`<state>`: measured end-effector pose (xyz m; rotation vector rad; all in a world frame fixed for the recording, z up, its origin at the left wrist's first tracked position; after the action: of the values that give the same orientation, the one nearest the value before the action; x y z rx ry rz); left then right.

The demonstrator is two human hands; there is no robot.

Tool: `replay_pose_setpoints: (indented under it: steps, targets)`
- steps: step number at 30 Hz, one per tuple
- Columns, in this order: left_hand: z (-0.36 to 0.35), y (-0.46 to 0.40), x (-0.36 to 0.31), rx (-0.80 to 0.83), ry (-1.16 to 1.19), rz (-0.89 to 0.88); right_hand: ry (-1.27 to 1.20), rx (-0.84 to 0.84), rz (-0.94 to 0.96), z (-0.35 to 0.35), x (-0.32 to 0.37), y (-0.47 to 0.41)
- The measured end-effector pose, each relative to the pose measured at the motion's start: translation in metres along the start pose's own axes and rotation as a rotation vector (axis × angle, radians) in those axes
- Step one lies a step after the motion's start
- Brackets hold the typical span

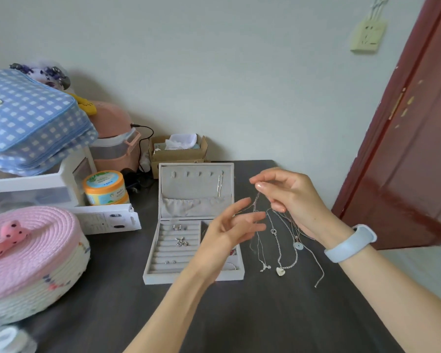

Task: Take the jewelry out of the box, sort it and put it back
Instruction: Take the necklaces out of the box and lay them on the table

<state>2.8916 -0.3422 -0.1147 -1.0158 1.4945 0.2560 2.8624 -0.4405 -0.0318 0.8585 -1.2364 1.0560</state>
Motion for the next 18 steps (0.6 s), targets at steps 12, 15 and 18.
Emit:
replay_pose_setpoints:
  steps: [12, 15, 18]
  targets:
    - [-0.043, 0.025, 0.017, -0.048, -0.062, 0.045, -0.106, -0.175, -0.119, 0.075, -0.057, 0.049]
    - [-0.038, 0.033, 0.022, -0.073, -0.127, 0.057, -0.165, -0.201, -0.128, 0.089, -0.059, 0.055]
    - [-0.028, 0.042, 0.034, -0.063, -0.27, 0.105, -0.196, -0.177, -0.147, 0.093, -0.06, 0.059]
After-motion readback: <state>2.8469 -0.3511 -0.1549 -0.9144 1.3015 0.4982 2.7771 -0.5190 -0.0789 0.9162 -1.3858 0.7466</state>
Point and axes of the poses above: each hand's wrist, its own y-axis away from the middle knuckle, its own z-axis out of the back of the hand, x = y × z, the point moved 9 cm from there along -y, towards the middle knuckle, and after that the axes turned 15 degrees about -z, right-handed, at the moved point
